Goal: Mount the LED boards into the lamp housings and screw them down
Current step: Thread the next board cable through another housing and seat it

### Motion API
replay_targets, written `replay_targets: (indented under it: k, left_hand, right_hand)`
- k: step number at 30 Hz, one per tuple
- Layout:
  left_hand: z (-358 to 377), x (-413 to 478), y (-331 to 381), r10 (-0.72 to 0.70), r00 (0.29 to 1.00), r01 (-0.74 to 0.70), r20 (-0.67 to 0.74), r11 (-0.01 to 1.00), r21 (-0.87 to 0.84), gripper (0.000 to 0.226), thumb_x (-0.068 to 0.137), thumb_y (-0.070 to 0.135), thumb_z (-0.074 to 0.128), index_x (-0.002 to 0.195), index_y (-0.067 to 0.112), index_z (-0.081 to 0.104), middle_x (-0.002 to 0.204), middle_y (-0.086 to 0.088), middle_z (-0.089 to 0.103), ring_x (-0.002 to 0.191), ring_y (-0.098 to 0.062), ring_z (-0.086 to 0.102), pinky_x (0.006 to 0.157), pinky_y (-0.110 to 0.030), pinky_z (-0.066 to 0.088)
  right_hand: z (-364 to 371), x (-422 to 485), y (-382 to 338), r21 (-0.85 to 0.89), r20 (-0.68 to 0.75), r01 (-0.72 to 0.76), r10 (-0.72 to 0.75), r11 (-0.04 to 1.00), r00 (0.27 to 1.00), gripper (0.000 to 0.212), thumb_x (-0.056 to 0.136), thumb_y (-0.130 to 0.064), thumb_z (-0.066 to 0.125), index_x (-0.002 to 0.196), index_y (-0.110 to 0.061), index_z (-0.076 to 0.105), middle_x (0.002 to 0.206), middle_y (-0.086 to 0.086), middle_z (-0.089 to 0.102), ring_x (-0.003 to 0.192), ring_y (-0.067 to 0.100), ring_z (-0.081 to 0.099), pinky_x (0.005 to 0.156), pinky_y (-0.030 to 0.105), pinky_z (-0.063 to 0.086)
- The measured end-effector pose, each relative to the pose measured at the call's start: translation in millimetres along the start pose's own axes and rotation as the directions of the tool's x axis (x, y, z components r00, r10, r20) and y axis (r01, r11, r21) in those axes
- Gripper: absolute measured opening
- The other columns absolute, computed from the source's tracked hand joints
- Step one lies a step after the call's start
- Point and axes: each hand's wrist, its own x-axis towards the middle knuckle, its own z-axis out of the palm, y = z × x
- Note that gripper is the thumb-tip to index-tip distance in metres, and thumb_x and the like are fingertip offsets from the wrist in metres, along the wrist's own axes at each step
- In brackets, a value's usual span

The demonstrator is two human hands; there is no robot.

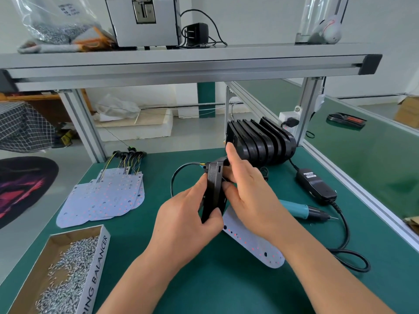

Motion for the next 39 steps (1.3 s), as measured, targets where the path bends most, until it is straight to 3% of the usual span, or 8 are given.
replay_targets:
  k: [3, 7, 10, 14, 22, 30, 35, 39]
  left_hand:
    - [3.5, 0.9, 0.1, -0.002, 1.000, 0.002, -0.014, 0.999, 0.035, 0.065, 0.083, 0.038, 0.060, 0.147, 0.042, 0.053, 0.076, 0.032, 0.049, 0.060, -0.006, 0.046, 0.054, -0.022, 0.030]
    - [11.9, -1.5, -0.8, 0.033, 0.999, -0.031, -0.021, 0.994, 0.100, 0.070, 0.083, 0.043, 0.058, 0.152, 0.050, 0.046, 0.091, 0.036, 0.051, 0.069, -0.003, 0.050, 0.056, -0.020, 0.033]
    - [12.7, -3.3, -9.0, 0.008, 1.000, -0.003, 0.022, 0.982, -0.190, 0.049, 0.092, 0.054, 0.055, 0.141, 0.052, 0.058, 0.097, 0.024, 0.068, 0.074, -0.009, 0.062, 0.067, -0.025, 0.050]
    - [12.9, 8.0, -9.5, -0.309, 0.945, 0.289, 0.107, 0.638, -0.713, 0.037, 0.104, 0.053, 0.057, 0.115, 0.021, 0.074, 0.098, 0.001, 0.080, 0.075, -0.015, 0.072, 0.053, -0.027, 0.050]
    - [21.6, 14.0, -9.2, -0.325, 0.898, 0.332, 0.296, 0.060, -0.941, 0.027, 0.085, 0.032, 0.079, 0.105, 0.015, 0.073, 0.091, -0.005, 0.066, 0.062, -0.010, 0.055, 0.043, -0.019, 0.036]
    - [28.5, 12.2, -7.3, -0.369, 0.908, 0.222, 0.196, 0.029, -0.975, 0.014, 0.091, 0.026, 0.075, 0.093, 0.016, 0.064, 0.089, -0.007, 0.065, 0.065, -0.014, 0.061, 0.053, -0.027, 0.052]
    - [28.0, 10.8, -3.0, -0.445, 0.894, 0.149, 0.048, 0.196, -0.969, 0.013, 0.089, 0.025, 0.074, 0.093, 0.015, 0.067, 0.087, -0.007, 0.068, 0.065, -0.015, 0.066, 0.061, -0.034, 0.060]
    - [11.2, 17.3, -16.6, -0.510, 0.859, 0.045, -0.026, 0.125, -0.991, 0.011, 0.102, 0.020, 0.063, 0.091, 0.020, 0.066, 0.102, -0.006, 0.077, 0.079, -0.021, 0.078, 0.058, -0.030, 0.060]
  right_hand:
    - [-5.5, 0.3, 2.1, 0.237, 0.045, -0.108, 0.100, 0.965, 0.994, 0.065, 0.111, -0.018, 0.052, 0.167, -0.037, 0.024, 0.139, -0.008, 0.062, 0.136, 0.008, 0.054, 0.116, 0.035, 0.043]
    - [-6.7, -1.9, -3.6, 0.355, -0.175, -0.107, 0.178, 0.929, 0.968, 0.050, 0.105, -0.008, 0.060, 0.148, -0.034, 0.060, 0.119, -0.023, 0.075, 0.118, -0.001, 0.067, 0.097, 0.011, 0.047]
    - [-6.6, -2.5, -3.9, 0.404, -0.199, -0.086, 0.179, 0.911, 0.964, 0.044, 0.102, -0.006, 0.062, 0.134, -0.035, 0.068, 0.116, -0.022, 0.075, 0.115, 0.005, 0.070, 0.097, 0.016, 0.050]
    - [-5.8, -2.8, -4.1, 0.422, -0.152, -0.028, 0.101, 0.906, 0.983, 0.041, 0.103, -0.004, 0.060, 0.129, -0.035, 0.070, 0.114, -0.017, 0.075, 0.113, 0.012, 0.071, 0.096, 0.020, 0.053]
    - [-7.5, -1.8, -9.0, 0.386, -0.128, 0.059, -0.010, 0.921, 0.992, 0.029, 0.103, -0.017, 0.062, 0.128, -0.028, 0.073, 0.112, -0.013, 0.073, 0.112, 0.016, 0.070, 0.096, 0.022, 0.051]
    - [-15.6, 0.9, -7.1, 0.124, -0.182, 0.198, -0.174, 0.972, 0.968, 0.025, 0.100, -0.004, 0.060, 0.117, -0.013, 0.075, 0.133, 0.002, 0.056, 0.126, 0.019, 0.056, 0.106, 0.034, 0.048]
    - [-12.7, 6.2, -10.7, -0.254, -0.266, 0.343, -0.406, 0.904, 0.874, 0.029, 0.110, -0.021, 0.049, 0.107, -0.007, 0.075, 0.108, -0.001, 0.073, 0.105, 0.029, 0.058, 0.089, 0.044, 0.051]
    - [-16.8, 4.5, 5.9, -0.280, -0.315, 0.311, -0.393, 0.908, 0.864, 0.019, 0.095, 0.005, 0.064, 0.107, -0.005, 0.075, 0.103, 0.002, 0.070, 0.099, 0.028, 0.058, 0.085, 0.042, 0.050]
